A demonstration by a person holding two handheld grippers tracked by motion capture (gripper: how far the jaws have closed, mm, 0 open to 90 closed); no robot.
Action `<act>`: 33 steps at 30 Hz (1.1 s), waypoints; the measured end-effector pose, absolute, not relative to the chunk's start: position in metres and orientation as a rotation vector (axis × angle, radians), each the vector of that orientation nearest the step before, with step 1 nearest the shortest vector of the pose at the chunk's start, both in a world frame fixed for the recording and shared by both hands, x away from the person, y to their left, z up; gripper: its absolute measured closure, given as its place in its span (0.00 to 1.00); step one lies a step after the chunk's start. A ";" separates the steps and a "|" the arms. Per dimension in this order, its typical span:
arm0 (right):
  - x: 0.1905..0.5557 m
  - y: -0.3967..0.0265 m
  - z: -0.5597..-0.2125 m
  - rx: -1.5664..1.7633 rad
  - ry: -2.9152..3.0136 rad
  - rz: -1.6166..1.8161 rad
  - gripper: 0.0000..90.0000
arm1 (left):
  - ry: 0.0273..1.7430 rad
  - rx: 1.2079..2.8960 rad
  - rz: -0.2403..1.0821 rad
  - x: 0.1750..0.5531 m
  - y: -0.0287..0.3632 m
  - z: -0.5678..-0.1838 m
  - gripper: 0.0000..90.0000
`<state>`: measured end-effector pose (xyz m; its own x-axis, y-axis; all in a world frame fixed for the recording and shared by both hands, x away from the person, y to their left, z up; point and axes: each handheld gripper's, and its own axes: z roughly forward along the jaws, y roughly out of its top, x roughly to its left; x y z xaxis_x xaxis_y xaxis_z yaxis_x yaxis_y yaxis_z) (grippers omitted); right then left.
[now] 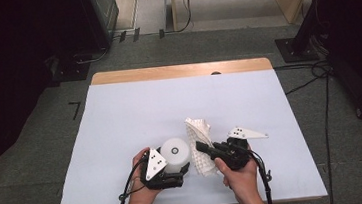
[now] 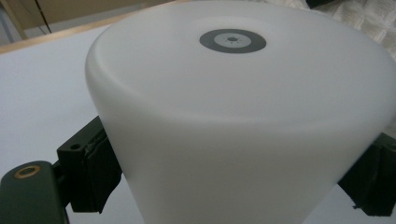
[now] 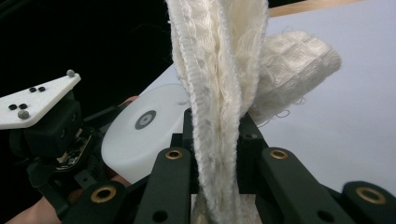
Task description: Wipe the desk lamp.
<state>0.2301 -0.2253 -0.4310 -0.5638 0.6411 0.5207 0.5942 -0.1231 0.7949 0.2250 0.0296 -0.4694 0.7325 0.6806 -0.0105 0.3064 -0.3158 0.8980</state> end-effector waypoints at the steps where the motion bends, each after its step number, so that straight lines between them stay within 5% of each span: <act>1: 0.231 -0.227 -0.433 1.463 2.048 1.814 0.88 | 0.764 1.903 0.448 0.225 0.031 -0.470 0.10; 7: 0.234 -0.231 -0.437 1.479 2.041 1.794 0.88 | 0.780 1.894 0.470 0.222 0.031 -0.471 0.09; 11: 0.236 -0.234 -0.441 1.505 2.034 1.785 0.88 | 0.890 1.847 0.529 0.214 0.020 -0.471 0.00; 18: 0.237 -0.234 -0.446 1.517 2.039 1.771 0.88 | 0.969 1.865 0.635 0.208 0.008 -0.476 0.09; 33: 0.240 -0.212 -0.471 1.540 2.172 1.687 0.88 | 0.796 1.798 0.484 0.222 0.042 -0.454 0.10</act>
<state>0.2397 -0.2124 -0.4706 -0.5223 0.6680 0.5300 0.6788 -0.0504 0.7326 0.2220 0.0420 -0.4538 0.6955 0.7169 -0.0484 0.2878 -0.2162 0.9330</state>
